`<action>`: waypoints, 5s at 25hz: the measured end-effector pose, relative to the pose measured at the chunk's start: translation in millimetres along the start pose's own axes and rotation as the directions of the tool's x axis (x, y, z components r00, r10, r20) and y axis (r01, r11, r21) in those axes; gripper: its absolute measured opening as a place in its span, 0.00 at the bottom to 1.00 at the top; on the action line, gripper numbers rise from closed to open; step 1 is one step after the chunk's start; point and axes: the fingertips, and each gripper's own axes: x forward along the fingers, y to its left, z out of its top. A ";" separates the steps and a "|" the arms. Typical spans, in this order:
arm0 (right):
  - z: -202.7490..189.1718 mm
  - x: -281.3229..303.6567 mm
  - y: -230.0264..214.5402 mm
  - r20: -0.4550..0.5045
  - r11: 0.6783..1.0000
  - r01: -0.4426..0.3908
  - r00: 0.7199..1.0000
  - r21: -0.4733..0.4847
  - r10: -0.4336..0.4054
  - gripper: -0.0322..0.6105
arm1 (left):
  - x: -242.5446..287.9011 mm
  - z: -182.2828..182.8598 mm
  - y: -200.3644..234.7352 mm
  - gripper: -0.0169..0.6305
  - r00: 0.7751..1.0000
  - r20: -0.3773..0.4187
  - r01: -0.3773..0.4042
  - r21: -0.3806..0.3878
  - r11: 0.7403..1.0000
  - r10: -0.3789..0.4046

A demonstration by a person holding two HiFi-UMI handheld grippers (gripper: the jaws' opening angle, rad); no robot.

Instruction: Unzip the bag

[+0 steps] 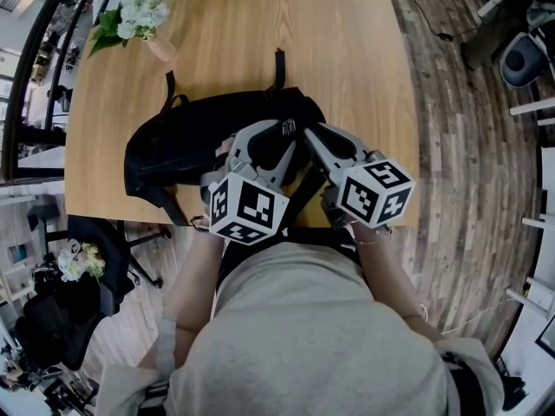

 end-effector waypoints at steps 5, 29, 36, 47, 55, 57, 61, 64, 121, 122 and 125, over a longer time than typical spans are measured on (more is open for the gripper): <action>-0.7 -0.2 1.0 -0.001 1.000 -0.016 1.000 0.004 0.016 0.16 | -4.8 1.1 2.4 0.23 1.000 0.024 0.002 -0.058 0.998 -0.001; 0.2 -0.3 0.9 -0.007 0.999 -0.033 0.999 -0.001 0.033 0.17 | -15.7 0.2 18.4 0.08 0.995 0.085 -0.032 -0.305 0.952 0.061; -0.5 -1.2 0.3 -0.010 0.999 -0.049 0.999 -0.008 0.049 0.17 | -16.3 -3.0 22.3 0.06 0.993 0.069 -0.063 -0.377 0.924 0.096; 0.1 1.1 -1.1 0.019 0.999 -0.045 0.999 -0.011 0.045 0.16 | -25.7 -8.5 30.4 0.06 0.991 0.050 -0.087 -0.478 0.874 0.125; 0.7 0.0 -3.9 0.055 0.998 0.058 0.997 -0.005 -0.058 0.16 | -42.8 -26.6 42.6 0.06 0.994 0.057 -0.052 -0.526 0.849 0.096; 1.4 -0.8 -5.1 0.068 0.996 0.086 0.994 -0.003 -0.086 0.16 | -48.8 -31.8 46.8 0.06 0.994 0.057 -0.048 -0.529 0.847 0.092; 2.1 -2.1 -5.6 0.090 0.988 0.148 0.985 -0.034 -0.144 0.16 | -58.4 -36.7 51.2 0.06 0.994 0.073 -0.024 -0.535 0.844 0.075; 3.2 -3.4 -7.8 0.098 0.977 0.201 0.976 -0.076 -0.193 0.16 | -65.8 -42.3 56.4 0.06 0.994 0.072 -0.030 -0.544 0.839 0.082; 15.1 61.0 106.5 -0.005 0.780 0.080 0.994 -0.620 -0.106 0.29 | -144.2 -95.1 97.7 0.06 0.980 0.066 -0.119 -0.571 0.813 0.190; 9.5 67.3 112.7 -0.040 0.771 0.042 0.995 -0.636 -0.087 0.30 | -144.1 -95.3 98.0 0.06 0.979 0.066 -0.119 -0.573 0.811 0.190; -4.2 83.6 127.6 -0.130 0.723 -0.054 0.990 -0.689 -0.050 0.34 | -143.4 -95.2 97.1 0.06 0.979 0.068 -0.119 -0.575 0.809 0.192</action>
